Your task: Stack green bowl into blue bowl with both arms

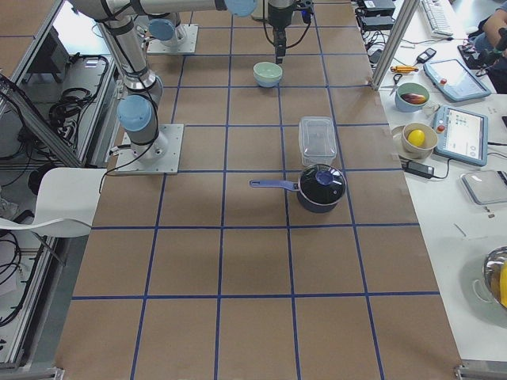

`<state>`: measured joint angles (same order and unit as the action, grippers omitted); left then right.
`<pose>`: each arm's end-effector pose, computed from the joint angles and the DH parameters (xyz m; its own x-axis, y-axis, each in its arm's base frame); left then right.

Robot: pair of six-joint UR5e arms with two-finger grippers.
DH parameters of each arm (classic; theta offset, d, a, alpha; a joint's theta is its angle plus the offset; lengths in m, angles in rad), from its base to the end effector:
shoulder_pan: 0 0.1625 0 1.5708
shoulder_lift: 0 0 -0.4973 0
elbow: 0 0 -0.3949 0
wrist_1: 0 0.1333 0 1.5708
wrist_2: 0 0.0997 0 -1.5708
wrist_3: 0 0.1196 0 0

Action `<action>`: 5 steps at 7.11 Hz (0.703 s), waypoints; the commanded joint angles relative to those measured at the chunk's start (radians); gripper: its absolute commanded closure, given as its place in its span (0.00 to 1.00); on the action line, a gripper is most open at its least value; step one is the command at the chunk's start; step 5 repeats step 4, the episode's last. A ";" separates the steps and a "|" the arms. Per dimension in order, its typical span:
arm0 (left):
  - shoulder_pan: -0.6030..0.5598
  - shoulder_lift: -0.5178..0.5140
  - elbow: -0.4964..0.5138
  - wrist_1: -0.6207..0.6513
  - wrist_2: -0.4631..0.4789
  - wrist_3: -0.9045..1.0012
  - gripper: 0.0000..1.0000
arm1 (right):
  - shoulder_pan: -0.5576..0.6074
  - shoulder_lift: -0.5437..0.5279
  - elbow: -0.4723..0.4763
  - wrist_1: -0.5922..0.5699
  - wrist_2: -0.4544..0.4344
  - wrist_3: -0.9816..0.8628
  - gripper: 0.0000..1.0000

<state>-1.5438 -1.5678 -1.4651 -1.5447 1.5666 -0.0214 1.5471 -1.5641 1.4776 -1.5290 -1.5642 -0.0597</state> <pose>-0.1201 -0.5094 0.5975 -0.9988 -0.0476 0.0070 -0.0481 0.9898 -0.1343 0.1222 -0.5047 0.5789 -0.9993 -0.0362 -0.0039 -0.0360 0.9983 -0.0450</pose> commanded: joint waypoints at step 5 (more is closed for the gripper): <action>-0.004 -0.001 -0.007 0.000 -0.003 -0.002 0.00 | 0.004 -0.001 -0.002 -0.002 -0.007 0.043 0.00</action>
